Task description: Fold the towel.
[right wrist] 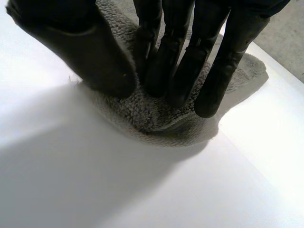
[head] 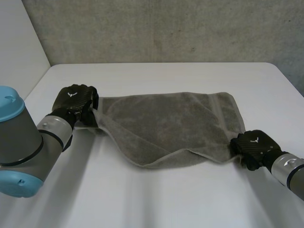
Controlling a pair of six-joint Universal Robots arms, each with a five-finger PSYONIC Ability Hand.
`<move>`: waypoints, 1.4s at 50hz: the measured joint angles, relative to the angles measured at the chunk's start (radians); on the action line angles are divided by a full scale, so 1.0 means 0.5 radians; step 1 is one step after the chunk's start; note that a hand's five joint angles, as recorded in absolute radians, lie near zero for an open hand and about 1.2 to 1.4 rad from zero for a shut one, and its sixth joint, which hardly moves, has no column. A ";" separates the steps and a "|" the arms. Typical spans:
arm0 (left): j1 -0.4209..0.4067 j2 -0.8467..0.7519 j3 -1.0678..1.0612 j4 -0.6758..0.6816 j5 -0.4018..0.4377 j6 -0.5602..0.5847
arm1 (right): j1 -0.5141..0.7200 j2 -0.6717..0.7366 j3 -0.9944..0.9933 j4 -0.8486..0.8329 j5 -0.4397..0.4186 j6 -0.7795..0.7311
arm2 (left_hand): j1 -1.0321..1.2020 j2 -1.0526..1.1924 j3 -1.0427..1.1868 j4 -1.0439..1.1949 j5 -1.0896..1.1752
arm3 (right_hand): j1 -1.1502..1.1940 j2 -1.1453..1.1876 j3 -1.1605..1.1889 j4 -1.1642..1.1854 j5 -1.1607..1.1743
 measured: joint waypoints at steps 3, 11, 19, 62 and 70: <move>0.000 0.001 -0.001 -0.002 0.000 0.000 | -0.001 -0.002 -0.016 0.003 0.002 0.006 | 0.000 0.000 0.000 0.000 0.000 | 0.199 0.192 0.202 0.201 0.211; -0.003 0.021 0.003 -0.020 0.000 0.001 | -0.016 -0.136 -0.078 0.068 0.016 0.039 | 0.000 0.000 0.000 0.000 0.000 | 0.354 0.364 0.434 0.426 0.420; -0.008 0.198 0.004 -0.096 -0.002 0.006 | -0.057 -0.609 -0.271 0.350 -0.016 0.338 | 0.000 0.000 0.000 0.000 0.000 | 0.360 0.364 0.434 0.426 0.424; 0.068 -0.217 0.358 -0.452 -0.021 0.455 | -0.201 0.051 -1.293 1.409 -0.148 0.012 | 0.000 0.000 0.002 0.000 0.000 | 0.423 0.361 0.438 0.426 0.431; 0.065 -0.460 0.624 -0.456 -0.032 0.418 | -0.030 0.221 -1.319 1.199 -0.028 0.135 | 0.000 0.000 0.003 0.000 0.000 | -0.186 -0.147 -0.148 -0.162 -0.168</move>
